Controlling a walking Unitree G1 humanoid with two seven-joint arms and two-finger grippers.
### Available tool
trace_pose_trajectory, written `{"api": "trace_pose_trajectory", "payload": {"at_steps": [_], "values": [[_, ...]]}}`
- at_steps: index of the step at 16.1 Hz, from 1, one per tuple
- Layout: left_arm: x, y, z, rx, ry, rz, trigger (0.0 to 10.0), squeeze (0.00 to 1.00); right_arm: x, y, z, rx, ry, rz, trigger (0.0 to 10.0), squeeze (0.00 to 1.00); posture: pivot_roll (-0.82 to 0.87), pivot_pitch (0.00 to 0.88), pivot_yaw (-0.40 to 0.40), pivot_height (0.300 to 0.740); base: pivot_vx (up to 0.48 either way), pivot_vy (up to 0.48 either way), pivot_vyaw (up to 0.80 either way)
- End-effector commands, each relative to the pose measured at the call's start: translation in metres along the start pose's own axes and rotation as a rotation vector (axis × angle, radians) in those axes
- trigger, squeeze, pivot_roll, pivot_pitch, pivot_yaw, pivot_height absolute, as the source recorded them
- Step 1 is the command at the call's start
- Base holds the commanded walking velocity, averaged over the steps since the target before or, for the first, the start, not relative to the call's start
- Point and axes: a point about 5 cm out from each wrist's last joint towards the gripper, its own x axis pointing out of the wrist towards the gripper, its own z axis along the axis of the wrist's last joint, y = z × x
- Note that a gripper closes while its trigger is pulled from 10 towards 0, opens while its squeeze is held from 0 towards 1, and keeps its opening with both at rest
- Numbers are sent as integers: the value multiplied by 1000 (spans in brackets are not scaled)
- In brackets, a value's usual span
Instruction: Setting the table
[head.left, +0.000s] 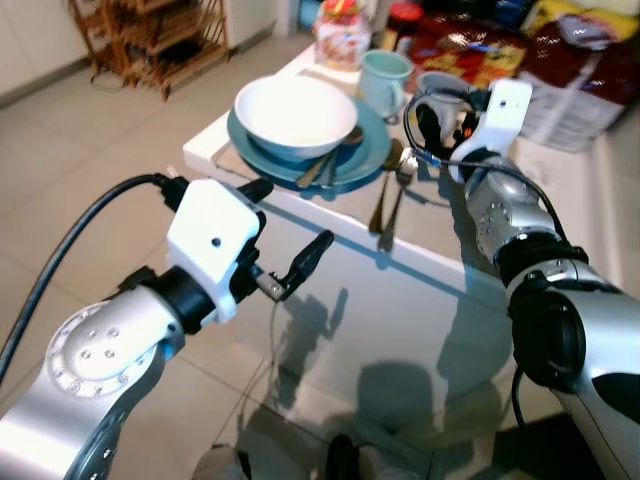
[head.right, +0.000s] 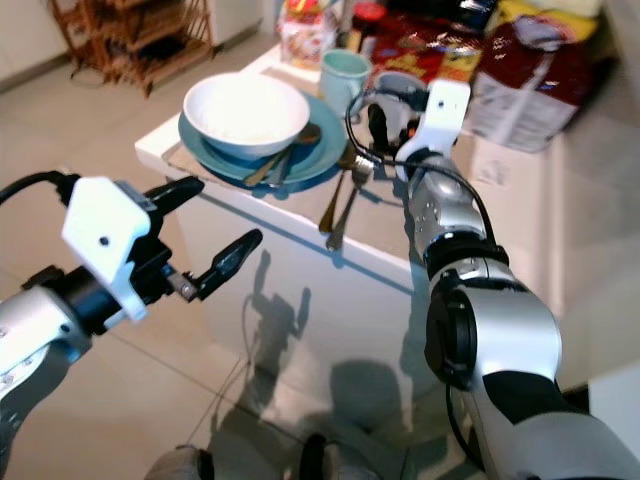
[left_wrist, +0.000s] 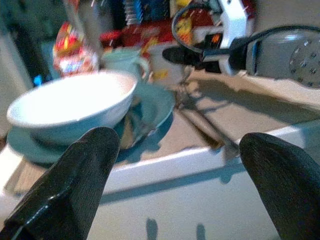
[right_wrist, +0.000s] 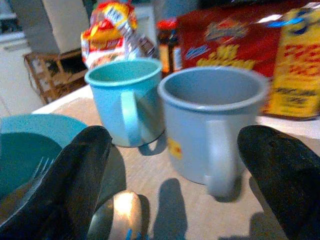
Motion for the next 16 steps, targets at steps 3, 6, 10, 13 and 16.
{"api": "trace_pose_trajectory", "payload": {"at_steps": [3,6,10,13,16], "values": [[-9,-7,6,9,-4,-16,10000,0,2,1,2,-78,5,-37,10000,0,195,234,-150,740,0,0,0],[-12,-11,7,-6,9,-26,10000,0,2,-2,9,-40,-41,-99,10000,0,199,258,-159,740,0,0,0],[-11,-14,7,-18,14,-39,10000,0,3,-6,17,-5,-90,-126,10000,0,188,268,-165,740,0,0,0],[-9,-15,7,-24,18,-42,10000,0,3,-8,25,29,-134,-113,10000,0,185,267,-167,740,0,0,0],[-10,-15,7,-23,23,-45,10000,0,2,-13,22,34,-107,-127,10000,0,188,265,-171,740,0,0,0]]}}
